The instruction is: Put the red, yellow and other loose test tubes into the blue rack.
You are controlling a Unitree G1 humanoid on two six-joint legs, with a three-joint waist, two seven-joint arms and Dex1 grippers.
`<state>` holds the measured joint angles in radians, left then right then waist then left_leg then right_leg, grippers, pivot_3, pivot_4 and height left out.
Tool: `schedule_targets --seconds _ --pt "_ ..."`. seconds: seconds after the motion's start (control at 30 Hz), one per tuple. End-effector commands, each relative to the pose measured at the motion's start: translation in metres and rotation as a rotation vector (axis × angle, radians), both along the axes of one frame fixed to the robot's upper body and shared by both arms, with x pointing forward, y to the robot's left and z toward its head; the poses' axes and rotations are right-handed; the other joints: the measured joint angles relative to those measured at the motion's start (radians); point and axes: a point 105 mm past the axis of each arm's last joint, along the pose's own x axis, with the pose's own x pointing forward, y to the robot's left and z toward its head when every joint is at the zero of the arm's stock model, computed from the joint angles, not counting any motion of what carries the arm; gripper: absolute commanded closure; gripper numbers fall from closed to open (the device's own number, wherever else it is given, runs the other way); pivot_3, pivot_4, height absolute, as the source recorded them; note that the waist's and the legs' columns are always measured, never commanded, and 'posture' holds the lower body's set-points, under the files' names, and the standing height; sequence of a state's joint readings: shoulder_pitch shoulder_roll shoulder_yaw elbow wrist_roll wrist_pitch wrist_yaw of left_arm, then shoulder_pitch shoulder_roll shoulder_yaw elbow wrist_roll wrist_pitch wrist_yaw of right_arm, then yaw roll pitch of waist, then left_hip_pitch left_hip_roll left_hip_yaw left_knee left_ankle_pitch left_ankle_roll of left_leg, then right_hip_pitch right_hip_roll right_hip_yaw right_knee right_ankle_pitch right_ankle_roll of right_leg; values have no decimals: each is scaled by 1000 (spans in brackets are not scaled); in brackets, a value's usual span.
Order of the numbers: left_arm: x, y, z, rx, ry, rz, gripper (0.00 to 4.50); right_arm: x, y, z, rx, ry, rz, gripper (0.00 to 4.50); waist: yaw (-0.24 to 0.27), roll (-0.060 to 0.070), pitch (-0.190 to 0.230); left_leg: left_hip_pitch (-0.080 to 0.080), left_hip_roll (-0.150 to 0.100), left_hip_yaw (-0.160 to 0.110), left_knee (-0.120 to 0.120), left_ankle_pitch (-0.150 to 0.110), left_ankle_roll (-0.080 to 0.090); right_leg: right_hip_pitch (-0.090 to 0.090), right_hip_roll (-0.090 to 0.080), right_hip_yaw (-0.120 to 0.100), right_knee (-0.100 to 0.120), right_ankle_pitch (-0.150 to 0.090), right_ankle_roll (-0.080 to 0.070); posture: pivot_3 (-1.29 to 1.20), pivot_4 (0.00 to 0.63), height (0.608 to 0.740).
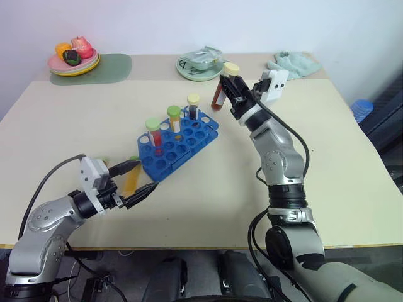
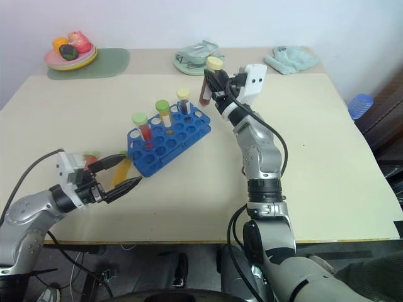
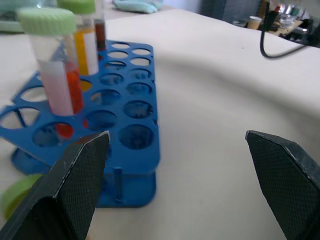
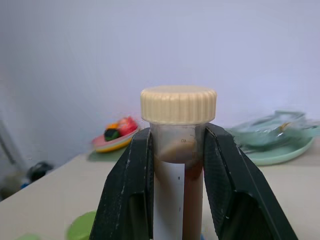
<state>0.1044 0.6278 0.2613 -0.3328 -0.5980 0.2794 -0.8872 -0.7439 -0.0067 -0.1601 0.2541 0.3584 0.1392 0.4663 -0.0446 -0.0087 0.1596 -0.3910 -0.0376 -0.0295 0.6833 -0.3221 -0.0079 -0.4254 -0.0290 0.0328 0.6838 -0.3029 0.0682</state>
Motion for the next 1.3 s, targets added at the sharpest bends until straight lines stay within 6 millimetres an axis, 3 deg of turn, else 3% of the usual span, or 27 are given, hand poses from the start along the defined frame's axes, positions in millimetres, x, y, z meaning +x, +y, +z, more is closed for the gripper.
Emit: schedule_targets --seconds 0.03,0.5,1.03,1.3 --pt "1 6 13 9 -68 36 0 -6 10 -1 -18 -74 30 3748 0 0 0 0 0 0 0 0 0 0 0 0 0 0 0 0 150 740" --pt "9 10 23 -34 -182 174 0 -5 27 -42 -64 -58 84 3748 0 0 0 0 0 0 0 0 -1 0 0 0 1 0 0 0 150 740" --pt "9 6 25 -48 -192 167 0 20 10 -52 -106 -40 12 3748 0 0 0 1 0 0 0 1 -1 1 0 0 1 1 -1 0 150 740" --pt "10 6 26 -46 -199 163 0 17 4 -56 -119 -56 -4 3748 0 0 0 2 0 0 0 2 -1 1 0 0 1 1 -2 0 150 740"
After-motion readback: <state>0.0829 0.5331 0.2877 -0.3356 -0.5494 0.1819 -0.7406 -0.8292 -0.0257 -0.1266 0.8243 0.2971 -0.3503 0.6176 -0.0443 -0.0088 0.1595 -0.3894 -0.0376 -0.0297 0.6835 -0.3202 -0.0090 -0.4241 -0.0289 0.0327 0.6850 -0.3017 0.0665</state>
